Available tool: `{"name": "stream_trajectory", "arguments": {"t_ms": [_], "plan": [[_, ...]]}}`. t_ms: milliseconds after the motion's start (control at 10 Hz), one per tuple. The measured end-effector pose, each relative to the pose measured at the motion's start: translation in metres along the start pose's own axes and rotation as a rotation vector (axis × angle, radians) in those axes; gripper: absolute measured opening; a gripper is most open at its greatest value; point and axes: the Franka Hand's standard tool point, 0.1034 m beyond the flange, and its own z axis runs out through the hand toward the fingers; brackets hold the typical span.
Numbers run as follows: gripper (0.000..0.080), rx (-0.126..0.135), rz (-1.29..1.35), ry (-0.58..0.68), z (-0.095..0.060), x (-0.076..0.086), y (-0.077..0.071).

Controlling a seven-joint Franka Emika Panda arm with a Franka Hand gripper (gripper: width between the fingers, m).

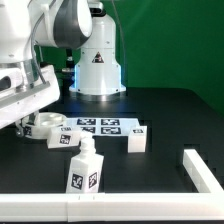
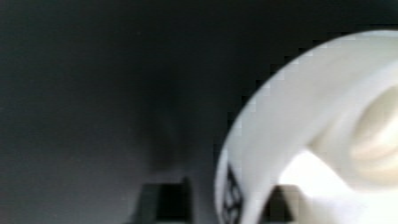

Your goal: Assemble stool

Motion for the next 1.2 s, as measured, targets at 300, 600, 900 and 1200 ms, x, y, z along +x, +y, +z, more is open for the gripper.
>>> {"name": "stream_trajectory", "arguments": {"t_ms": [300,600,900,1200], "plan": [[0.0023,0.036,0.065,-0.023,-0.025,0.011,-0.005],[0.0023,-0.023,0.278,-0.052,-0.076,0.076,-0.004],[0.0023,-0.04,0.556,-0.068,-0.074,0.163,-0.005],[0.0023,-0.044,0.543,-0.06,-0.075,0.163,-0.002]]}}
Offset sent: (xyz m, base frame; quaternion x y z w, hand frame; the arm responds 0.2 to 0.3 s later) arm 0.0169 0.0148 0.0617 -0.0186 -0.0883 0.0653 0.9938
